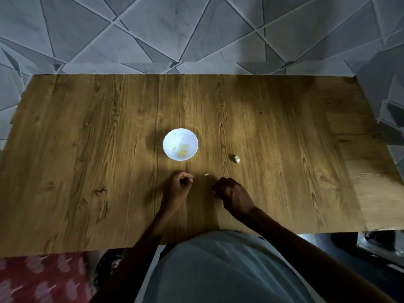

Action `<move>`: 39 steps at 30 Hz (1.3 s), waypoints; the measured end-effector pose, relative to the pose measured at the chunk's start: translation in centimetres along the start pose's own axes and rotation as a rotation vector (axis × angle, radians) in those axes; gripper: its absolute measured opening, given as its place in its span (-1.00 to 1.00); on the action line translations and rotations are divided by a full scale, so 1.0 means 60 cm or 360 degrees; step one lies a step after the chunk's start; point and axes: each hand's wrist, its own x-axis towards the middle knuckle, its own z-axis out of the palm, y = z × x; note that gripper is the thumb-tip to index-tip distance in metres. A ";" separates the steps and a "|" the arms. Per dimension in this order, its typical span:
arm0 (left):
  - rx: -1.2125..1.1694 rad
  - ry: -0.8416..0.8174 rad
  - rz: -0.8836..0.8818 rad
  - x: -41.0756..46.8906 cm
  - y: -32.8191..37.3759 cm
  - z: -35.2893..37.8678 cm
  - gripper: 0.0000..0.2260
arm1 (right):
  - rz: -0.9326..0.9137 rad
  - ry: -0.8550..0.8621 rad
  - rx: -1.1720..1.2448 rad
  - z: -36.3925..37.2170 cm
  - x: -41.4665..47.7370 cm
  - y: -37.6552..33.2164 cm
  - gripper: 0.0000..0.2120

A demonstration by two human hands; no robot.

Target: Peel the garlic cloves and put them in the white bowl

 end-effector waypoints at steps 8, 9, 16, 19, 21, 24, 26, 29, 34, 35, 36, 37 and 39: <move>-0.0278 -0.0182 -0.0162 -0.011 -0.002 -0.005 -0.92 | -0.0375 0.0049 -0.0126 0.004 -0.008 0.010 -0.74; -0.0293 -0.0205 -0.0163 -0.013 -0.004 -0.004 -0.92 | -0.0387 0.0077 -0.0185 0.007 -0.005 0.008 -0.73; -0.0933 -0.0287 -0.0529 -0.032 0.017 0.007 -0.89 | 0.0499 0.0270 0.0240 0.024 0.010 0.000 -0.86; -0.1050 -0.0296 -0.0610 -0.034 0.024 0.011 -0.85 | 0.0963 0.0436 0.0769 -0.015 0.022 -0.022 -0.86; -0.1179 -0.0297 -0.0727 -0.035 0.036 0.018 -0.83 | 0.1063 0.0456 0.1146 -0.043 0.024 -0.035 -0.83; -0.1449 -0.0287 -0.0973 -0.038 0.061 0.034 -0.81 | 0.0805 0.0394 0.1186 -0.072 0.020 -0.049 -0.83; -0.1646 -0.0298 -0.1069 -0.039 0.077 0.044 -0.80 | 0.0496 0.0300 0.0932 -0.078 0.022 -0.056 -0.82; -0.2004 -0.0271 -0.1169 -0.051 0.105 0.056 -0.80 | 0.0270 0.0132 0.0691 -0.076 0.025 -0.058 -0.71; -0.2229 -0.0177 -0.1192 -0.060 0.132 0.072 -0.75 | 0.0402 0.0337 0.0734 -0.089 0.015 -0.055 -0.79; -0.2271 -0.0143 -0.1207 -0.062 0.132 0.072 -0.73 | 0.0400 0.0431 0.0716 -0.093 0.012 -0.047 -0.81; -0.2296 -0.0098 -0.1221 -0.064 0.129 0.069 -0.71 | 0.0432 0.0501 0.0694 -0.098 0.008 -0.035 -0.83; -0.2337 -0.0046 -0.1209 -0.068 0.125 0.064 -0.70 | 0.0496 0.0527 0.0677 -0.100 0.003 -0.021 -0.85; -0.2373 0.0013 -0.1157 -0.075 0.111 0.051 -0.70 | 0.0635 0.0438 0.0653 -0.102 -0.009 0.009 -0.87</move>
